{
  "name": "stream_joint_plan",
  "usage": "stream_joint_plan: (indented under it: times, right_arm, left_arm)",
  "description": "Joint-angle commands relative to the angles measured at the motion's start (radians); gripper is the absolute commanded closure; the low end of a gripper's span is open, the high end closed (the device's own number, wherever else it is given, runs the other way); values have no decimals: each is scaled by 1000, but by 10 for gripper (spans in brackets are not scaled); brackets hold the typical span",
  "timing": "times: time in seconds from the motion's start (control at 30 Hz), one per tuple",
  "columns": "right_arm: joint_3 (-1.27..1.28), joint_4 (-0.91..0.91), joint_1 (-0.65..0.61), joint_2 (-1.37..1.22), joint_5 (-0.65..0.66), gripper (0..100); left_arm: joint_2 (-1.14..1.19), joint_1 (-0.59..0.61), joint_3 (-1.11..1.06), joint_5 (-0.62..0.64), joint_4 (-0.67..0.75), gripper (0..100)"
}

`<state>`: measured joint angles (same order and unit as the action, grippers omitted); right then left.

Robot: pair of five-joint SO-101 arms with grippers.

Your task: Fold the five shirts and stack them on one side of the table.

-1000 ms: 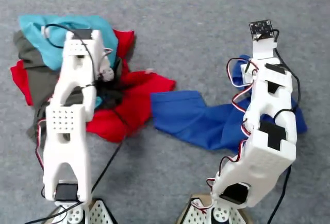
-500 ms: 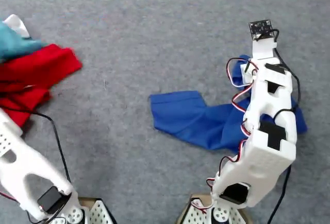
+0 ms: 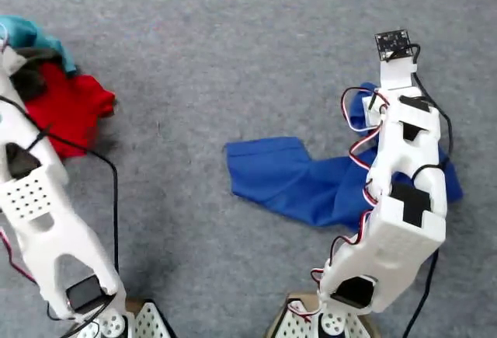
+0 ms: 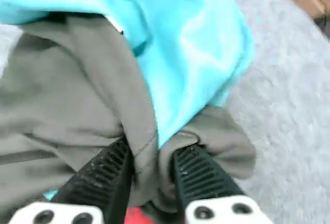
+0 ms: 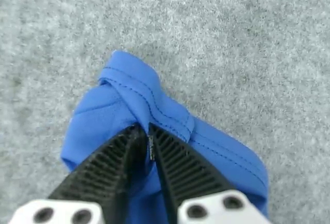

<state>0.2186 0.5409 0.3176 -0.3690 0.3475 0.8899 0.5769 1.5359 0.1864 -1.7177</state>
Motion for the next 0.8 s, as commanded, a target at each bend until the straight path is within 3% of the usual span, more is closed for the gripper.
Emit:
stream_joint_plan:
  times: [0.0,0.1,0.23,0.33,0.47,0.63,0.77]
  right_arm:
    - [1,-18,15,48,9,997]
    - [1,-15,21,48,9,997]
    - [24,-15,28,56,9,997]
    - [22,-15,38,56,9,997]
    - [21,-21,36,53,11,997]
    - [25,-41,42,50,11,997]
    - [22,-43,42,47,11,997]
  left_arm:
    - [5,81,-52,170,5,758]
    - [16,206,-80,328,9,698]
    - [16,318,63,330,3,697]
    - [-10,322,143,325,-5,697]
    - [-185,229,121,199,-43,697]
    - [-242,91,52,23,-43,702]
    - [-312,68,34,-87,-43,744]
